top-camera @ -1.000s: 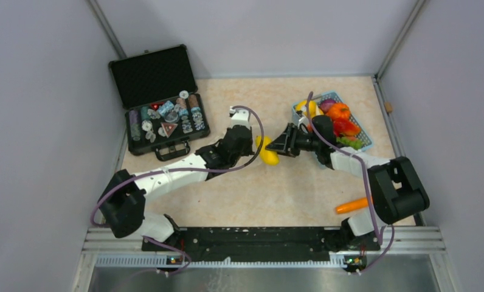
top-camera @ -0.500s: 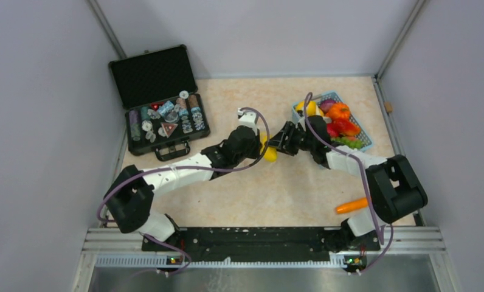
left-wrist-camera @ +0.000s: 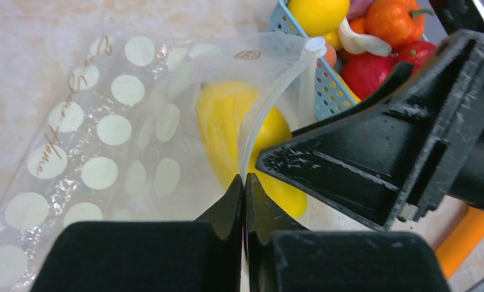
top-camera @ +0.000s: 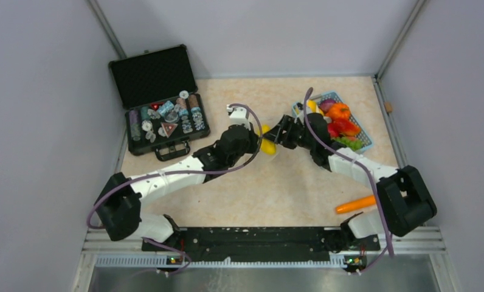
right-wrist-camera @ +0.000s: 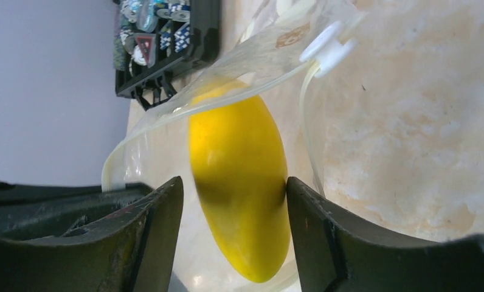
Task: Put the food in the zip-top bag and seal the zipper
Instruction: Place the fake fruit in the zipper food storage bag.
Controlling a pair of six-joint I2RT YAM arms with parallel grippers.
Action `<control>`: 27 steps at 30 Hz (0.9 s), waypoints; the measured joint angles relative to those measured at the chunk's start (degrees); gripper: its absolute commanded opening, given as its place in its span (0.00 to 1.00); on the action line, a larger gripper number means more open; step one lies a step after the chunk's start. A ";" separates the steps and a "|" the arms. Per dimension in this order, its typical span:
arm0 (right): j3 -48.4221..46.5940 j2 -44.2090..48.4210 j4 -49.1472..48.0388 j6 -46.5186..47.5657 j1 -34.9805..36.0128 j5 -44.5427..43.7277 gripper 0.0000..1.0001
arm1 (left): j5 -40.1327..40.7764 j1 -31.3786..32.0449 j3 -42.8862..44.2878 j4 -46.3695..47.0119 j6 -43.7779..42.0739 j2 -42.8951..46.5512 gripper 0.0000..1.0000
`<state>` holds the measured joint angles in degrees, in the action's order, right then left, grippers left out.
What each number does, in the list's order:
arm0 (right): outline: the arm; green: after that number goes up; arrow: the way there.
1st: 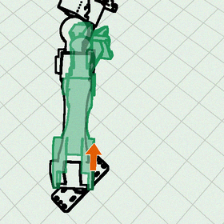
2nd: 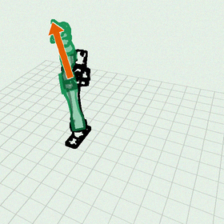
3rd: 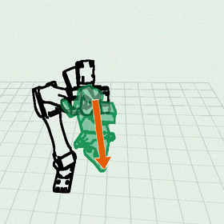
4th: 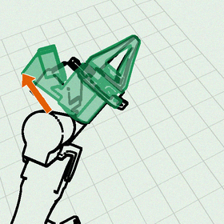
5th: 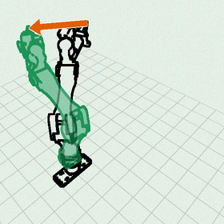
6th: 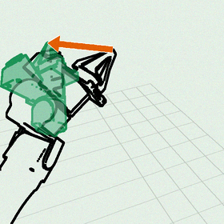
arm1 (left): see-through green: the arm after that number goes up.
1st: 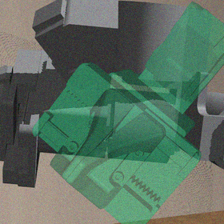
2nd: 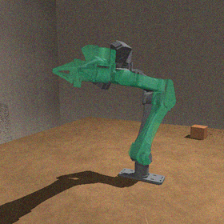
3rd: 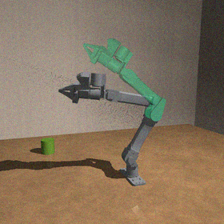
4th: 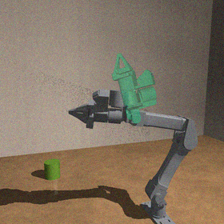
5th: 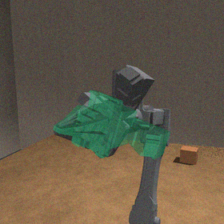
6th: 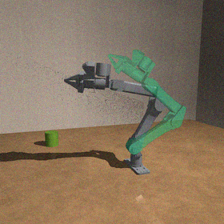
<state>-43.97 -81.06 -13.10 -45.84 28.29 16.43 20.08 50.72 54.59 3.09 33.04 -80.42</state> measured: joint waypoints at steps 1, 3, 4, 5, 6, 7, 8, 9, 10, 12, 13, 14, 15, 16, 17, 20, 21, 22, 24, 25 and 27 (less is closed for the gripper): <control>0.00 0.35 -0.50 0.44 0.04 0.39 0.65 | 0.94 0.00 -0.02 0.00 -0.22 0.35 0.00; 0.00 1.36 -0.74 1.31 0.07 0.87 0.66 | 2.67 0.00 -0.07 0.00 -0.79 1.20 0.00; 0.00 1.97 -0.70 1.75 0.07 1.01 0.66 | 3.48 -0.02 -0.07 -0.02 -1.29 1.64 0.00; 0.00 2.54 -0.70 2.12 0.07 1.07 0.66 | 3.93 0.00 -0.07 0.00 -1.55 2.08 0.00; 0.00 3.08 -0.72 2.38 0.07 1.22 0.66 | 4.42 0.00 -0.07 0.00 -1.84 2.49 0.00; 0.00 3.45 -0.76 2.51 0.07 1.27 0.66 | 4.74 0.00 -0.07 -0.02 -1.99 2.75 0.00; 0.00 3.91 -0.87 2.71 0.07 1.38 0.66 | 5.16 0.00 -0.07 -0.02 -2.19 3.08 0.00; 0.00 4.22 -0.96 2.82 0.07 1.42 0.65 | 5.44 0.00 -0.09 -0.02 -2.34 3.30 0.00; 0.00 4.59 -1.05 2.84 0.07 1.49 0.65 | 5.66 0.00 -0.11 -0.02 -2.43 3.45 0.00; 0.02 5.29 -1.11 2.91 0.07 1.62 0.64 | 6.29 0.00 -0.39 -0.02 -2.75 3.93 0.01; 0.04 5.68 -1.27 3.02 0.07 1.66 0.64 | 6.80 0.00 -0.50 -0.07 -3.06 4.22 0.02; 0.13 6.16 -1.57 3.23 0.07 1.68 0.64 | 7.34 0.00 -0.52 -0.09 -3.26 4.37 0.02; 0.33 6.67 -2.03 3.34 0.07 1.68 0.64 | 8.31 -0.02 -0.50 -0.09 -3.56 4.55 0.01; 0.81 7.45 -2.82 3.45 0.07 1.66 0.64 | 9.51 -0.13 -0.52 -0.15 -3.96 4.72 0.01; 1.40 8.41 -3.61 3.67 0.07 1.66 0.64 | 10.49 -0.33 -0.50 -0.35 -4.26 4.87 0.00; 3.58 11.69 -5.35 3.87 0.09 1.25 0.64 | 13.07 -1.49 -0.48 -1.70 -4.52 5.18 0.00; 4.00 12.44 -5.57 3.93 0.09 1.03 0.64 | 13.55 -1.81 -0.48 -1.97 -4.55 5.25 0.00; 4.42 13.27 -5.57 4.15 0.09 0.61 0.64 | 13.99 -2.12 -0.50 -2.23 -4.57 5.31 0.00; 4.76 14.45 -5.55 4.74 0.09 -0.57 0.64 | 14.34 -2.69 -0.87 -2.27 -4.59 5.75 0.00; 4.81 14.84 -5.38 5.20 0.09 -1.25 0.64 | 14.36 -2.82 -1.25 -2.27 -4.55 6.10 0.00; 4.81 15.76 -3.85 6.67 0.07 -3.48 0.65 | 14.29 -3.10 -2.05 -2.34 -4.35 6.78 0.00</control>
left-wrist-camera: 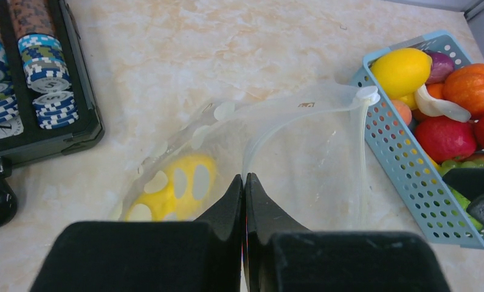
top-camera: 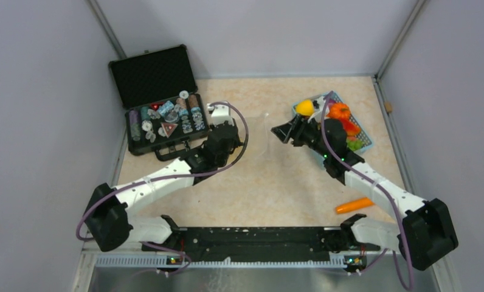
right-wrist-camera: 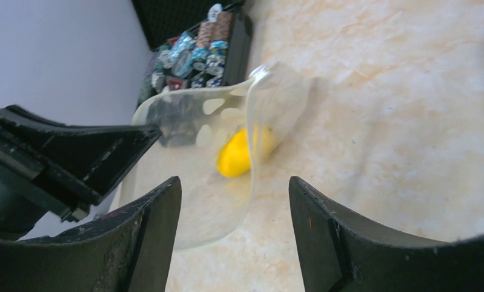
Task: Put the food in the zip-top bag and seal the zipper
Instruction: Place the fake fruit in the zipper food storage bag, then pick up the fake vegetable from the bin.
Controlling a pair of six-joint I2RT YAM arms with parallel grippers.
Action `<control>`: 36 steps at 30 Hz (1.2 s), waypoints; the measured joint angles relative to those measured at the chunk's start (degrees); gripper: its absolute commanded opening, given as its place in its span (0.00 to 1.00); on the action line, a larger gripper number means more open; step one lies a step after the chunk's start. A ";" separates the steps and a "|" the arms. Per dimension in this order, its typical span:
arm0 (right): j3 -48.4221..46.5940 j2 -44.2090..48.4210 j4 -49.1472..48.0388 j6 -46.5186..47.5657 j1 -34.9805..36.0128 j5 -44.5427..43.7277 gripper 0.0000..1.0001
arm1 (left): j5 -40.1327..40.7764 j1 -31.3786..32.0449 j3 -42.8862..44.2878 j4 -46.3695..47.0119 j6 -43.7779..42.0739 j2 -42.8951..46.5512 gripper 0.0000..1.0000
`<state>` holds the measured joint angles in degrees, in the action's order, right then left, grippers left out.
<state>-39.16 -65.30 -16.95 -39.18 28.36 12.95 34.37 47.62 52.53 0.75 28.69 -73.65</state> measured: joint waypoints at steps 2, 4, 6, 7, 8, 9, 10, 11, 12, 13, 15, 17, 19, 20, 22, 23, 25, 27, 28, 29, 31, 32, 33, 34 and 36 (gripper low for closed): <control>0.00 0.96 2.67 1.60 -0.02 -3.21 0.67 | -0.42 -0.39 -1.07 0.00 0.50 0.66 0.00; 0.00 1.77 5.05 2.84 -0.28 -6.05 0.67 | -0.74 -0.68 -1.81 0.02 0.98 0.96 0.00; 0.00 2.47 7.48 3.98 -0.98 -8.79 0.67 | -1.40 -0.90 -2.69 0.04 1.53 1.14 0.00; 0.00 2.71 8.46 4.35 -1.51 -9.81 0.67 | -1.79 -1.01 -2.95 0.02 1.75 1.14 0.00; 0.00 2.82 9.40 4.66 -2.25 -10.75 0.67 | -2.08 -1.07 -3.08 0.02 1.90 1.14 0.00; 0.00 2.89 10.36 4.81 -3.17 -11.69 0.67 | -2.45 -1.07 -3.15 0.02 2.08 1.14 0.00; 0.00 2.89 11.06 5.01 -3.96 -12.15 0.67 | -2.73 -1.07 -3.15 0.04 2.16 1.14 0.00; 0.00 2.89 11.61 5.20 -4.79 -12.68 0.67 | -3.08 -1.07 -3.15 0.07 2.32 1.14 0.00; 0.00 2.89 12.37 5.42 -5.75 -13.22 0.67 | -3.37 -1.07 -3.15 0.07 2.49 1.14 0.00; -0.04 2.89 13.03 5.70 -6.49 -13.64 0.67 | -3.52 -1.07 -3.15 0.07 2.56 1.14 0.00; -0.28 2.75 14.53 6.56 -7.82 -14.73 0.67 | -3.74 -1.07 -3.15 0.07 2.73 1.14 0.00; -0.72 2.38 15.67 7.45 -8.66 -16.04 0.69 | -3.82 -1.07 -3.15 0.07 2.73 1.14 0.00; -1.62 1.55 17.00 8.44 -9.29 -17.18 0.70 | -3.93 -1.07 -3.15 0.07 2.75 1.14 0.00; -2.21 1.01 17.86 9.11 -9.70 -17.88 0.71 | -3.93 -1.07 -3.15 0.07 2.75 1.14 0.00; -3.06 0.22 18.93 10.03 -10.43 -19.45 0.73 | -3.93 -1.07 -3.15 0.07 2.95 1.14 0.00; -3.43 -0.15 19.32 10.43 -10.86 -20.41 0.73 | -3.96 -1.07 -3.17 0.07 2.99 1.14 0.00; -3.89 -0.72 19.89 11.08 -11.78 -22.16 0.73 | -4.13 -1.07 -3.28 0.09 3.15 1.16 0.00; -4.13 -1.29 19.96 11.21 -12.94 -23.04 0.73 | -4.31 -1.14 -3.50 0.11 3.19 1.16 0.00; -4.22 -1.66 19.98 11.19 -13.68 -23.21 0.73 | -4.46 -1.18 -3.63 0.11 3.21 1.16 0.00; -4.50 -2.21 20.20 11.13 -14.56 -23.26 0.74 | -4.59 -1.22 -3.72 0.09 3.21 1.16 0.00; -5.49 -3.61 20.48 10.56 -16.46 -23.21 0.74 | -4.87 -1.33 -3.80 0.11 3.37 1.16 0.00; -5.88 -4.17 20.57 10.05 -17.35 -22.97 0.73 | -5.03 -1.38 -3.80 0.09 3.48 1.16 0.00; -6.01 -4.79 20.02 8.70 -18.97 -21.53 0.73 | -5.05 -1.42 -3.80 0.11 3.80 1.16 0.00; -5.97 -5.20 19.56 7.30 -20.61 -19.89 0.72 | -5.11 -1.44 -3.85 0.15 4.26 1.16 0.00; -5.31 -5.86 17.42 3.63 -24.50 -15.63 0.70 | -5.29 -1.44 -4.24 0.61 4.76 1.25 0.00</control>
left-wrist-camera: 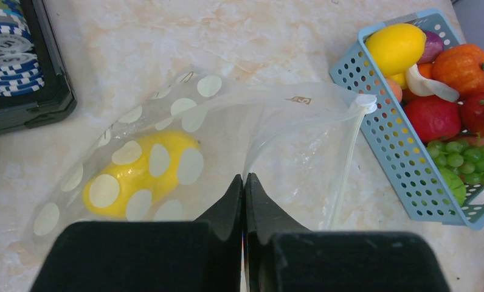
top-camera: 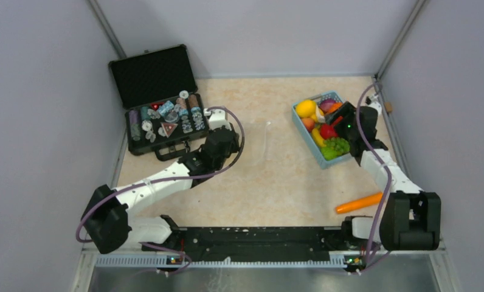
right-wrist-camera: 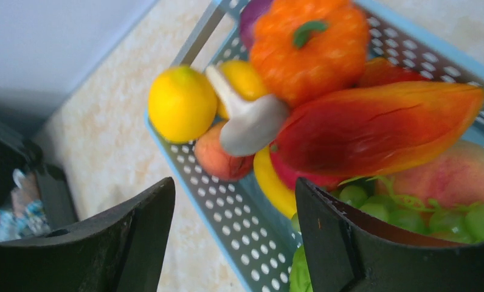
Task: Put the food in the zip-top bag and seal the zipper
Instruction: Pick up the fake vegetable from the bin.
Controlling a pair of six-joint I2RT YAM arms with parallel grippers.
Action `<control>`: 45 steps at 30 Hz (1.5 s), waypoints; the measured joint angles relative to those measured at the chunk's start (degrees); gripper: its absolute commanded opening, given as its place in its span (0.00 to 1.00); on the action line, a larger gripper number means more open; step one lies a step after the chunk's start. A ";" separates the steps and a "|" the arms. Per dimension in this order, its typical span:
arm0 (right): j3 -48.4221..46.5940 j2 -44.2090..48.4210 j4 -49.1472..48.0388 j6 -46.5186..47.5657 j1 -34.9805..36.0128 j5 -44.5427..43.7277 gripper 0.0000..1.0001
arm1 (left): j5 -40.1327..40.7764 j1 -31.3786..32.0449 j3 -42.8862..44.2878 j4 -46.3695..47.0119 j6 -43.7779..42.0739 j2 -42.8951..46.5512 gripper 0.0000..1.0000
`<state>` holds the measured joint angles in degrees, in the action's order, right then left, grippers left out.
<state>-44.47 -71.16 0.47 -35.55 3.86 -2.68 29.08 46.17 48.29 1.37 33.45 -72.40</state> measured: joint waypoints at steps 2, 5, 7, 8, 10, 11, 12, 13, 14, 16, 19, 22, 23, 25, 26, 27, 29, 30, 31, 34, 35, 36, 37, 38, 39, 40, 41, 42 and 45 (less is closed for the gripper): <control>1.44 -0.79 -3.23 -4.39 -4.74 4.13 0.68 | -0.52 0.00 -1.05 0.76 0.57 0.59 0.00; 2.14 -2.86 -5.01 -8.57 -9.33 7.76 0.67 | -1.01 -0.02 -1.95 1.03 0.94 1.36 0.00; 2.14 -3.98 -5.14 -9.84 -10.58 9.18 0.66 | -1.16 -0.04 -1.95 1.27 0.94 1.44 0.00; 2.14 -4.15 -5.07 -10.32 -10.97 9.73 0.66 | -1.18 -0.07 -1.95 1.31 0.94 1.44 0.00; 2.14 -4.22 -5.20 -10.75 -11.32 10.45 0.66 | -1.20 -0.15 -1.95 1.31 0.94 1.44 0.00; 2.05 -4.20 -5.11 -10.67 -11.39 10.60 0.65 | -1.22 -0.24 -1.95 1.38 0.96 1.44 0.00; 2.01 -4.20 -4.98 -10.54 -11.41 10.45 0.61 | -1.22 -0.28 -1.97 1.46 0.96 1.44 0.00; 1.95 -4.11 -4.57 -10.25 -11.43 10.08 0.61 | -1.22 -0.35 -1.97 1.51 0.96 1.44 0.00; 1.90 -3.96 -3.98 -9.86 -11.47 9.70 0.60 | -1.25 -0.39 -1.97 1.57 0.96 1.44 0.00; 1.44 -3.61 -2.69 -9.20 -11.54 9.20 0.60 | -1.22 -0.39 -1.97 1.64 0.98 1.44 0.00; 1.29 -3.02 -3.30 -8.70 -11.54 11.87 0.57 | -1.25 -0.52 -2.23 1.90 0.98 1.44 0.00; 1.22 -3.78 -5.60 -8.68 -11.47 16.65 0.57 | -1.40 -0.66 -2.47 2.05 0.96 1.44 0.00; 1.07 -4.70 -5.95 -9.01 -11.41 17.62 0.57 | -1.44 -0.68 -2.47 2.08 0.98 1.44 0.00; 0.85 -6.71 -6.40 -9.88 -11.41 18.49 0.55 | -1.68 -0.70 -2.47 2.10 0.98 1.44 0.00; 0.87 -7.91 -6.99 -10.88 -11.41 19.08 0.54 | -1.79 -0.70 -2.47 2.10 0.98 1.44 0.00; 0.98 -8.98 -7.69 -11.87 -11.34 19.52 0.54 | -1.86 -0.72 -2.49 2.12 0.98 1.46 0.00; 1.57 -10.19 -9.51 -14.36 -10.91 20.06 0.54 | -1.97 -0.76 -2.75 2.12 1.01 1.66 0.00; 2.03 -10.40 -10.34 -15.45 -10.69 20.13 0.53 | -2.05 -0.76 -2.86 2.10 1.01 1.77 0.00; 2.34 -10.56 -10.99 -16.26 -10.47 20.13 0.53 | -2.10 -0.76 -2.93 2.10 1.01 1.90 0.00; 2.86 -11.23 -12.90 -18.23 -9.62 19.71 0.46 | -2.27 -0.96 -2.99 2.14 1.01 2.23 0.00; 2.86 -11.54 -13.38 -18.80 -9.46 19.26 0.45 | -2.27 -1.11 -2.99 2.10 1.01 2.29 0.00; 2.86 -11.80 -13.84 -19.34 -9.29 18.82 0.44 | -2.29 -1.18 -2.99 2.10 1.01 2.38 0.00; 2.86 -12.00 -14.32 -19.87 -9.22 18.08 0.43 | -2.29 -1.22 -2.99 2.12 1.01 2.38 0.00; 2.86 -12.04 -14.56 -20.22 -9.20 17.55 0.42 | -2.29 -1.29 -2.99 2.12 1.01 2.40 0.00; 2.89 -12.04 -14.80 -20.74 -9.22 16.94 0.39 | -2.29 -1.31 -2.99 2.10 1.07 2.40 0.00; 2.93 -12.07 -15.26 -21.31 -9.22 16.15 0.34 | -2.29 -1.36 -2.99 2.08 1.16 2.40 0.00; 3.10 -12.11 -15.85 -21.66 -9.20 15.65 0.33 | -2.29 -1.42 -2.99 2.10 1.20 2.40 0.00; 3.23 -12.17 -16.31 -22.08 -9.20 15.21 0.32 | -2.29 -1.42 -2.99 2.10 1.27 2.40 0.00; 3.26 -13.51 -17.20 -23.08 -9.18 14.78 0.30 | -2.54 -1.46 -2.99 2.10 1.42 2.40 0.00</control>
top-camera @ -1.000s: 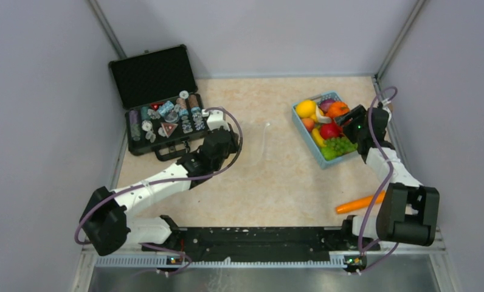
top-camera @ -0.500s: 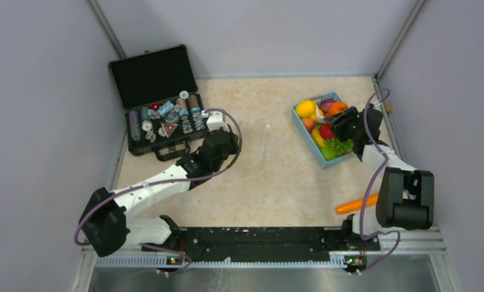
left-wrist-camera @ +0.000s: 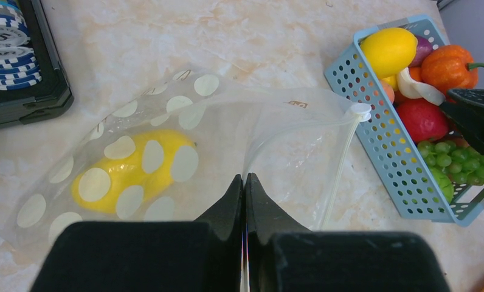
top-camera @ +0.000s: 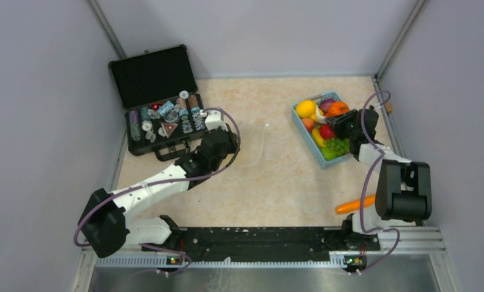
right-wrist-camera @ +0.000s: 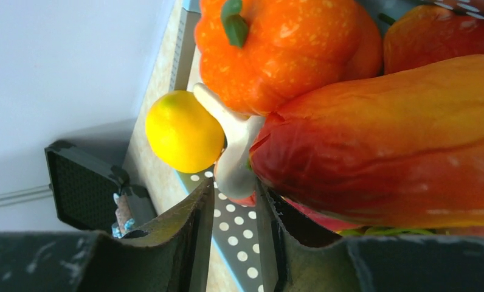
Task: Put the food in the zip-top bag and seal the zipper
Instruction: Pick up the fake vegetable from the bin.
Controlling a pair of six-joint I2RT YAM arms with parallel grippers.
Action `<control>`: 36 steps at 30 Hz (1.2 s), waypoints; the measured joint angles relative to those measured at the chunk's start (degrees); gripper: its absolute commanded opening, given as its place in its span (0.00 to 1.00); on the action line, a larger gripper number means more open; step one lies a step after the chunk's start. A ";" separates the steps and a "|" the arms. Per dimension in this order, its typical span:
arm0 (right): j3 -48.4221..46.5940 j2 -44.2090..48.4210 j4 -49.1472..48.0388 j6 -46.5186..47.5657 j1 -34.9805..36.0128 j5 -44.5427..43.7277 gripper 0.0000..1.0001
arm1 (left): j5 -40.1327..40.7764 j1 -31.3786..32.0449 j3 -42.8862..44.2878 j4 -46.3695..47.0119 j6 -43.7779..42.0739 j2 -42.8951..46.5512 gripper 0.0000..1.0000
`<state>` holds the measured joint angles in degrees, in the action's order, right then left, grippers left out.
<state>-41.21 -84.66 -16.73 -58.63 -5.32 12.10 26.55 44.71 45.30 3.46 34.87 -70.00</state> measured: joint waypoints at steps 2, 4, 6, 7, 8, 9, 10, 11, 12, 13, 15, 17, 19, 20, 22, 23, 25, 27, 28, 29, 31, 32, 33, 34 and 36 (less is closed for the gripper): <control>0.00 -1.53 -1.01 -0.44 0.15 0.42 0.31 | -0.11 0.00 0.00 -0.02 0.02 0.00 0.00; 0.04 -2.99 -1.40 -1.03 0.35 1.09 0.35 | -0.17 -0.04 0.00 -0.02 0.02 0.00 0.00; 0.61 -3.58 -1.95 -1.51 0.46 1.77 0.40 | -0.15 -0.04 0.00 -0.02 0.02 0.00 0.00; 0.85 -3.58 -2.32 -1.70 0.57 1.95 0.43 | -0.15 -0.04 0.00 -0.04 0.02 0.00 0.00; 1.14 -3.52 -3.04 -1.97 0.72 1.97 0.44 | -0.15 -0.04 0.00 -0.04 0.02 0.02 0.00; 1.25 -3.52 -3.45 -2.19 0.87 2.01 0.45 | -0.13 -0.04 0.00 -0.04 0.02 0.04 0.00; 1.42 -3.48 -3.87 -2.40 1.05 2.01 0.46 | -0.13 -0.04 -0.02 -0.04 0.04 0.11 0.00; 1.42 -3.37 -3.87 -2.54 1.14 2.01 0.46 | -0.13 -0.04 -0.02 -0.04 0.04 0.17 0.00; 1.44 -3.26 -3.89 -2.62 1.27 1.84 0.46 | -0.13 -0.04 -0.02 -0.04 0.04 0.22 0.00; 1.44 -3.13 -3.87 -2.73 1.38 1.51 0.45 | -0.13 -0.04 -0.02 -0.09 0.07 0.28 0.00; 1.42 -3.04 -3.85 -2.95 1.49 0.94 0.42 | -0.15 -0.04 -0.02 -0.15 0.20 0.42 0.00; 1.38 -3.04 -3.48 -2.95 1.49 0.50 0.36 | -0.15 -0.04 -0.02 -0.17 0.22 0.50 0.00; 1.36 -3.08 -3.37 -2.95 1.55 -0.07 0.33 | -0.15 -0.04 -0.02 -0.20 0.20 0.50 0.00; 1.36 -3.13 -3.37 -3.04 1.53 -0.26 0.32 | -0.15 -0.04 -0.02 -0.26 0.20 0.50 0.00; 1.38 -3.15 -3.45 -3.15 1.55 -0.46 0.30 | -0.13 -0.04 -0.02 -0.44 0.20 0.52 0.00; 1.40 -3.17 -3.63 -3.19 1.55 -0.50 0.28 | -0.11 -0.04 -0.02 -0.52 0.20 0.52 0.00; 1.40 -3.17 -3.91 -3.41 1.55 -0.70 0.12 | 0.07 -0.04 -0.02 -0.55 0.20 0.52 0.00; 1.40 -3.21 -4.26 -3.39 1.55 -0.66 0.07 | 0.09 -0.04 -0.02 -0.57 0.20 0.52 0.00; 1.38 -3.34 -4.74 -3.54 1.53 -0.39 0.07 | 0.07 -0.04 -0.02 -0.57 0.20 0.52 0.00; 1.38 -3.50 -5.03 -3.52 1.55 -0.17 0.07 | 0.07 -0.04 -0.02 -0.57 0.20 0.52 0.00; 1.38 -3.63 -5.18 -3.54 1.55 0.48 0.07 | 0.07 -0.04 -0.02 -0.59 0.20 0.52 0.00; 1.38 -3.63 -5.18 -3.54 1.55 0.90 0.07 | 0.07 -0.04 -0.02 -0.59 0.20 0.55 0.00; 1.38 -3.63 -5.35 -3.54 1.55 1.18 0.06 | 0.07 -0.04 -0.02 -0.66 0.22 0.63 0.00; 1.42 -3.61 -5.60 -3.54 1.55 1.33 0.03 | 0.07 -0.04 -0.02 -0.74 0.22 0.76 0.00; 1.84 -3.26 -6.23 -3.50 1.55 1.40 0.02 | 0.07 -0.04 -0.02 -0.83 0.20 1.07 0.00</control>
<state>-39.38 -87.92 -22.96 -62.13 -3.77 13.50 26.61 44.66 45.28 2.63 35.07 -68.93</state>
